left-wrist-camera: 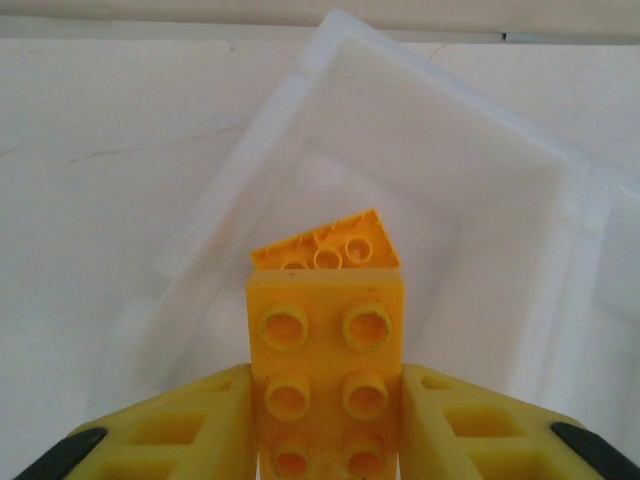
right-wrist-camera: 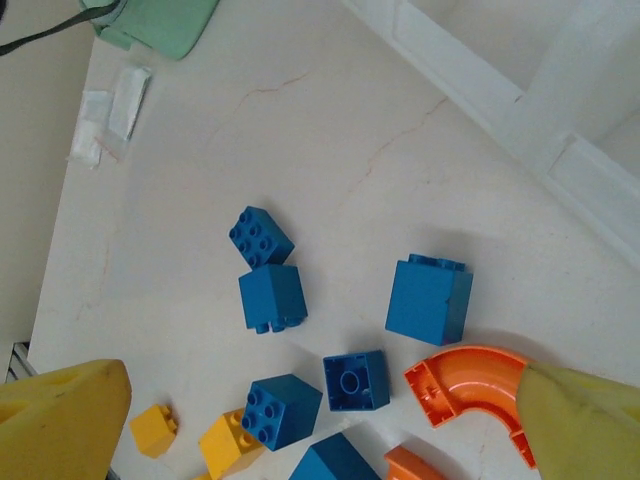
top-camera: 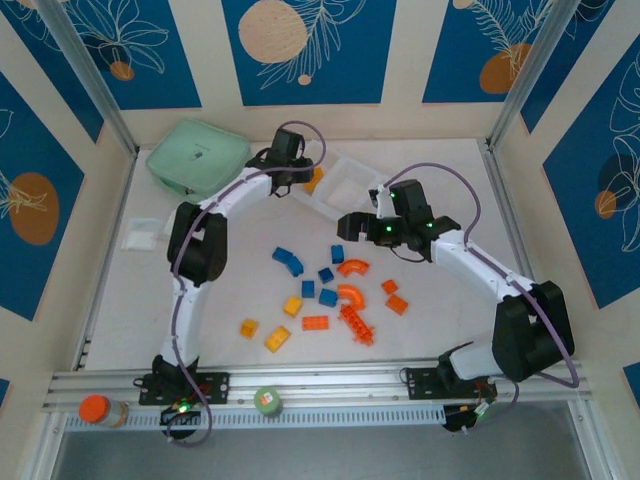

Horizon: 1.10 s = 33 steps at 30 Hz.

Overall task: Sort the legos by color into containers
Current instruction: Place the lego in the container, then pick up the lego from the middle-left of the table.

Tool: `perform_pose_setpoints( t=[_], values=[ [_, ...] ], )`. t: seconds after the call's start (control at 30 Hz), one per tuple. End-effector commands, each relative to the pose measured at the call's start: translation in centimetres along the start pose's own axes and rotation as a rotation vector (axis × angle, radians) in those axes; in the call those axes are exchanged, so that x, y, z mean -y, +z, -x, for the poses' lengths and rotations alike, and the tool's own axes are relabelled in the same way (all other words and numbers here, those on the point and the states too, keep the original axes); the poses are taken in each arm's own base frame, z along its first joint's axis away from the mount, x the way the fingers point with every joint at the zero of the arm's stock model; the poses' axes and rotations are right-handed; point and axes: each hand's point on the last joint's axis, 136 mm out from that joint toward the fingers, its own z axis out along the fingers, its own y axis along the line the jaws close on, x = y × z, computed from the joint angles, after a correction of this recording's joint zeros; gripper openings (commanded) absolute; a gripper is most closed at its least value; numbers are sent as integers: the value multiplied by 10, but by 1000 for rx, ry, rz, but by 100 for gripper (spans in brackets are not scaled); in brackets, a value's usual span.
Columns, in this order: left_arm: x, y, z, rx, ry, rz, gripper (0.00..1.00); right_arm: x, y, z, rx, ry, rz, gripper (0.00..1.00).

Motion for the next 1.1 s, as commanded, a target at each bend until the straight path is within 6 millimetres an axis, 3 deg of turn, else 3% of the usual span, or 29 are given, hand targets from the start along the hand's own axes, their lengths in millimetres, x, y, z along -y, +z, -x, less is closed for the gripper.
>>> perform_pose_setpoints(
  t=[0.0,0.1,0.27,0.47,0.77,1.07],
  values=[
    [20,4,18,25,-8,-108,46,-6,-3,7,-11,-19,19,99],
    [19,1,25,27,-5,-91,53,-7,-5,11,3,-22,24,99],
    [18,-22,29,6,-9,-82,54,-17,-8,12,-4,-29,59,99],
    [17,-69,4,-62,-34,-112,56,-23,-8,-5,-51,-49,67,99],
    [-6,-147,-78,-175,-81,-83,58,-34,-5,-47,-135,-81,89,99],
    [-40,-205,-191,-331,-81,34,59,-45,1,-102,-220,-123,115,99]
  ],
)
